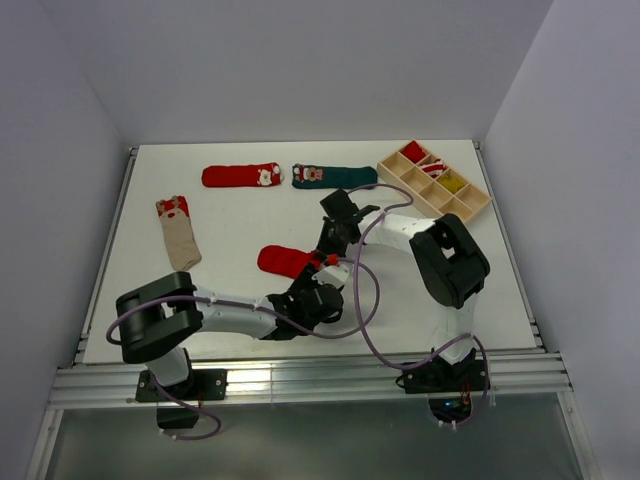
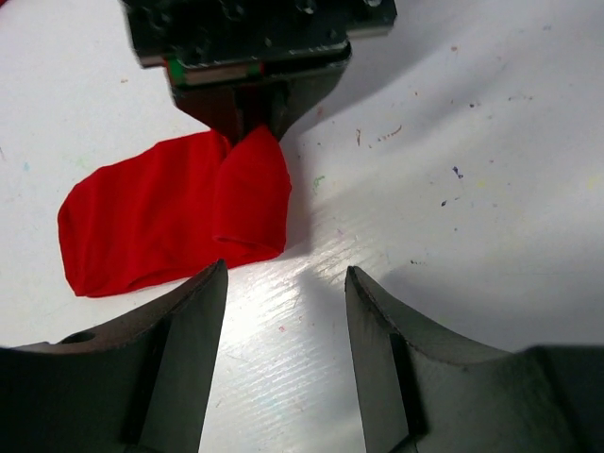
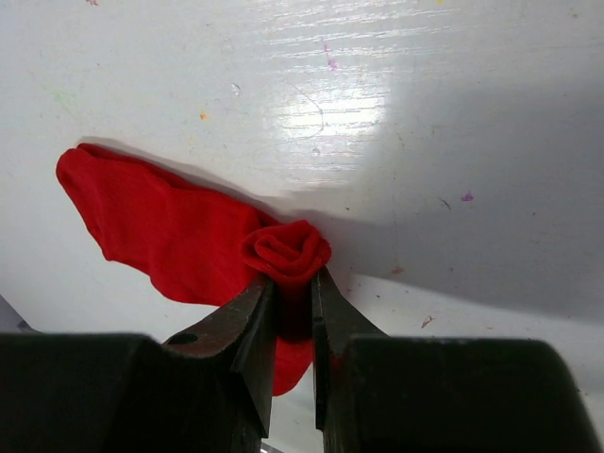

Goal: Roll the socks
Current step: Roll the sock at the center of the board.

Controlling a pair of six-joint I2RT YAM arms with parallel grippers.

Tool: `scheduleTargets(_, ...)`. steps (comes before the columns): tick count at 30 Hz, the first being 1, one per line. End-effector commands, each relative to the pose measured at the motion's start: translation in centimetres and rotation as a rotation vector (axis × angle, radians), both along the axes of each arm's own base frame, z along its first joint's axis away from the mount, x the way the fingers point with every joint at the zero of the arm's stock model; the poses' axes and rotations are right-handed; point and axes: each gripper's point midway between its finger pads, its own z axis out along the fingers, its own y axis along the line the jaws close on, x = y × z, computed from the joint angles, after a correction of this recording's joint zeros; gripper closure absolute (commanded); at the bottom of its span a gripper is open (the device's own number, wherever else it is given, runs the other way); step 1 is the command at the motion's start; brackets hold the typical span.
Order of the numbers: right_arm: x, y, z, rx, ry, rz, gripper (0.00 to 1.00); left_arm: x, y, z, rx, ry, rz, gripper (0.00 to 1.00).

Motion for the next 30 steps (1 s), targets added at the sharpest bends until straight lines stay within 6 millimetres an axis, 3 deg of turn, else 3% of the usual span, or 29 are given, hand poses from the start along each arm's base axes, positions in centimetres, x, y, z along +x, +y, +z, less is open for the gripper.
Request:
scheduleTargets(1, 0.4, -1.1, -0.4, -0.049, 0.019, -0.015, 1.00, 0.8, -1.8, 1.0, 0.007, -0.032, -0.024, 0.42)
scheduleTargets(16, 0.2, -0.9, -0.6, -0.036, 0.035, 0.006, 1.00, 2.6, -2.5, 0.9, 0.128, -0.092, -0.010, 0.42)
scheduleTargets(30, 0.1, -0.6, -1.0, -0.025, 0.047, 0.015, 1.00, 4.6, -1.3, -0.4, 0.196, -0.070, 0.040, 0.43)
